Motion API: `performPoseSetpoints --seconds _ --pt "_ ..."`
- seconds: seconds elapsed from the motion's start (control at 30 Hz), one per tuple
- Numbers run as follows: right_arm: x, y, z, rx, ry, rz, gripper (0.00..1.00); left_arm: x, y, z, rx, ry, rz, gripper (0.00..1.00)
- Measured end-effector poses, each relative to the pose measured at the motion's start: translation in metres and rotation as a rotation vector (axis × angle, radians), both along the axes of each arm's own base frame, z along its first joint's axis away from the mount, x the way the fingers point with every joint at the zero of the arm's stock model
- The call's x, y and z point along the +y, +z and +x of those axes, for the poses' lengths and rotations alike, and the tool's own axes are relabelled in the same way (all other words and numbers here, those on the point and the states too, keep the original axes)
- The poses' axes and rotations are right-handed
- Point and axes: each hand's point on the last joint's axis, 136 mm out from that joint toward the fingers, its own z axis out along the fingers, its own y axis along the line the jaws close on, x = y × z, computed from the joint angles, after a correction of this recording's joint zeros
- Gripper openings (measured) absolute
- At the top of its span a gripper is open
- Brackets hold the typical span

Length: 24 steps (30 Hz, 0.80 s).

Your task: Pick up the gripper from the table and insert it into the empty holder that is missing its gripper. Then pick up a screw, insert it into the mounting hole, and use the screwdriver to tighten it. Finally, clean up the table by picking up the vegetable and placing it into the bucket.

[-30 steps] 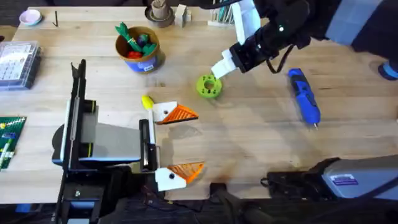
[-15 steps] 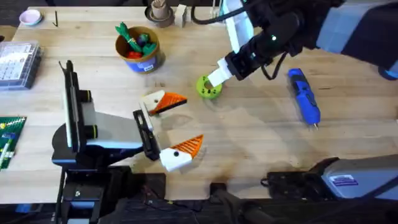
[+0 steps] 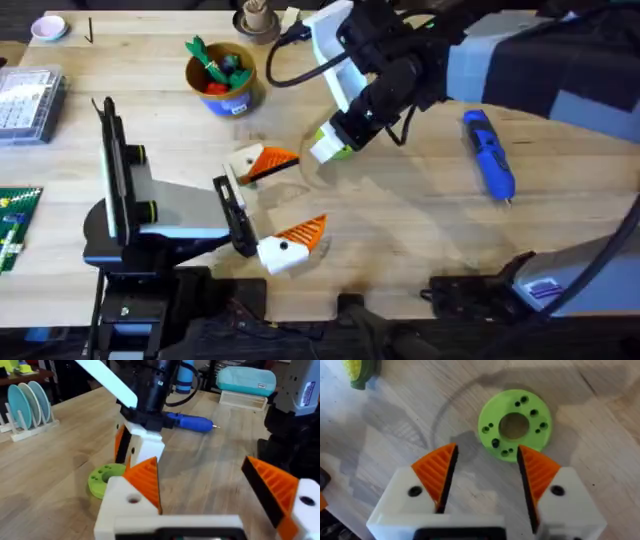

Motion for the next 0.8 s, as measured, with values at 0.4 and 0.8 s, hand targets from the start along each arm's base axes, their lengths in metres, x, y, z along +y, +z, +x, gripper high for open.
performPoseSetpoints --seconds 0.4,0.8 --pt "0.003 -0.015 -0.002 -0.009 0.011 -0.062 0.643 0.000 0.000 0.000 0.000 0.002 0.000 0.993" --pt "0.002 -0.027 0.001 0.004 0.005 -0.083 0.537 0.000 0.000 0.000 -0.001 0.003 0.000 0.992"
